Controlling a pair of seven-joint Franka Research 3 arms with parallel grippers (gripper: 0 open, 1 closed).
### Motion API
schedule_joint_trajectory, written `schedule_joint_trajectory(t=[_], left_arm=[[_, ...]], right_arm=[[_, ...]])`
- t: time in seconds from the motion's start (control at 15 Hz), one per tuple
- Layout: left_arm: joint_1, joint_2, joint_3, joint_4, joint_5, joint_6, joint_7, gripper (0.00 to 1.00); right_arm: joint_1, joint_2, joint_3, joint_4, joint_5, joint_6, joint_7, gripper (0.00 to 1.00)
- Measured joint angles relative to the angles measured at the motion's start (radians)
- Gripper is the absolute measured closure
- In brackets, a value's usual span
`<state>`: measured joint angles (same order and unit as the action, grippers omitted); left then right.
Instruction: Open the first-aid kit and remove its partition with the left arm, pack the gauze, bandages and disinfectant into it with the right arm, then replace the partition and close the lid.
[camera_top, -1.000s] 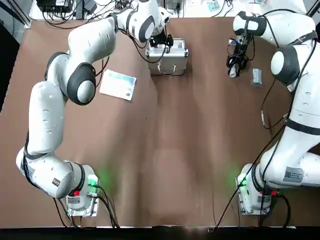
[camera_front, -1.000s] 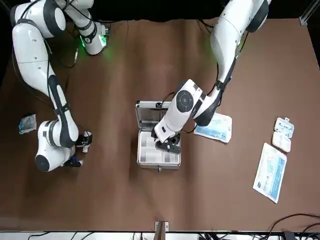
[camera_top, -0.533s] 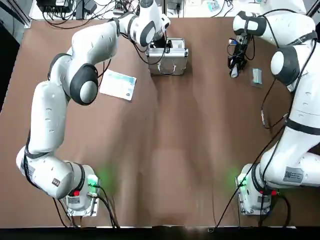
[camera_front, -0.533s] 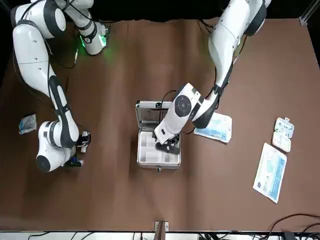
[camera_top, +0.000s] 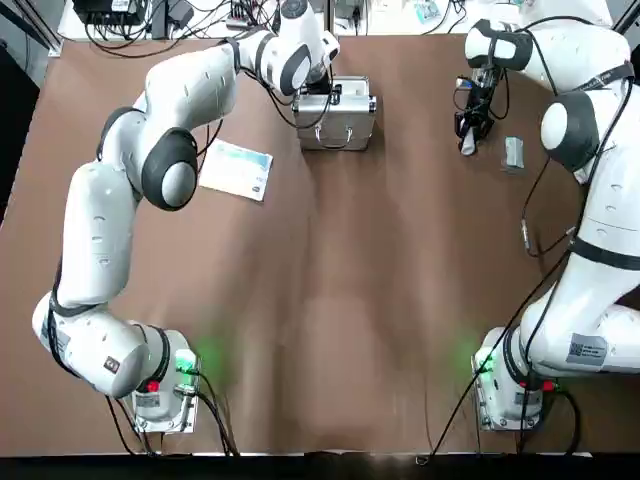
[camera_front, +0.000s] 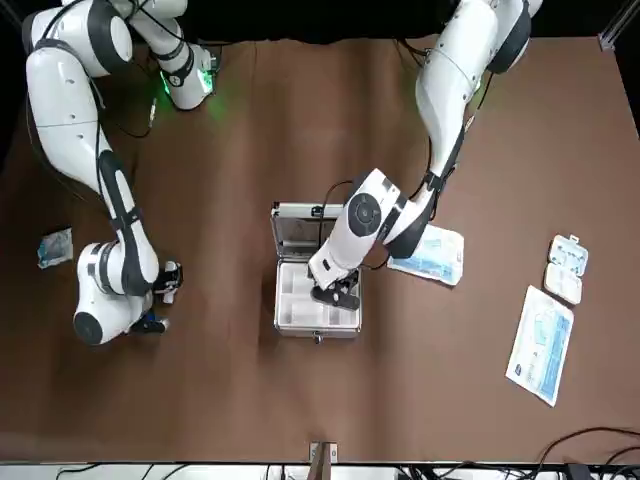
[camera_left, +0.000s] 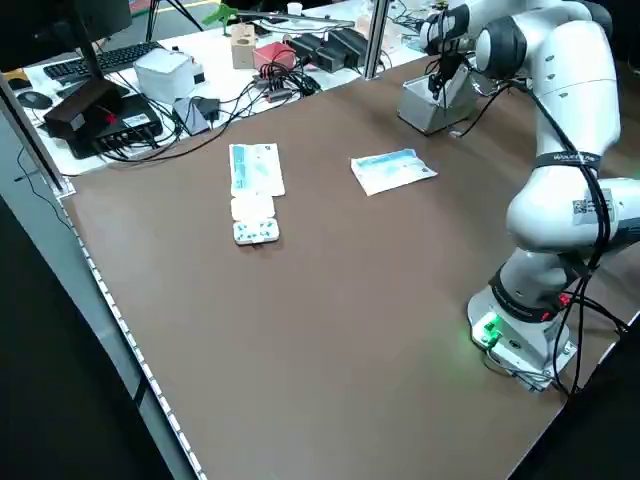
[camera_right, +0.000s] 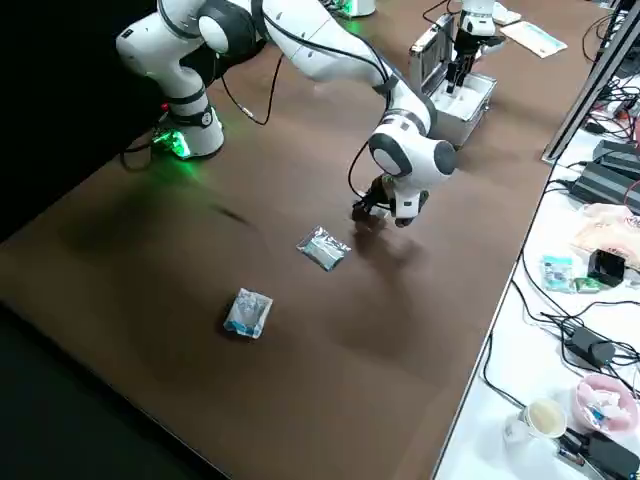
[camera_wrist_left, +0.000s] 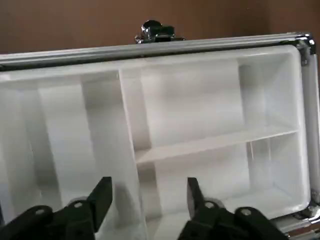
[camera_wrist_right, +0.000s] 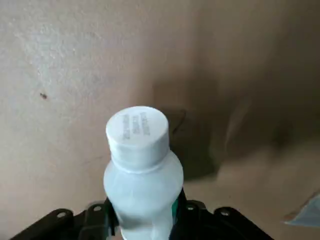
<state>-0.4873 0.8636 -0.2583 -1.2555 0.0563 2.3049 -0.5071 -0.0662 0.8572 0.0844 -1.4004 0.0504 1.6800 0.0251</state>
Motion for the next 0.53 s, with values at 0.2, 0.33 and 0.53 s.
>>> schedule_joint_trajectory(t=[0.2,0.33,0.53], left_arm=[[-0.002,0.001,0.001,0.0,0.001,0.0,0.0,0.48],[-0.01,0.001,0.007,0.0,0.001,0.0,0.0,0.6],[-0.022,0.001,0.023,0.0,0.004,0.0,0.0,0.71]], right_arm=[[0.0,-0.002,0.0,0.008,0.0,-0.017,0.0,0.57],[0.0,-0.002,0.0,0.009,0.0,-0.018,-0.001,0.57],[-0.001,-0.003,0.0,0.01,0.0,-0.018,-0.002,0.57]])
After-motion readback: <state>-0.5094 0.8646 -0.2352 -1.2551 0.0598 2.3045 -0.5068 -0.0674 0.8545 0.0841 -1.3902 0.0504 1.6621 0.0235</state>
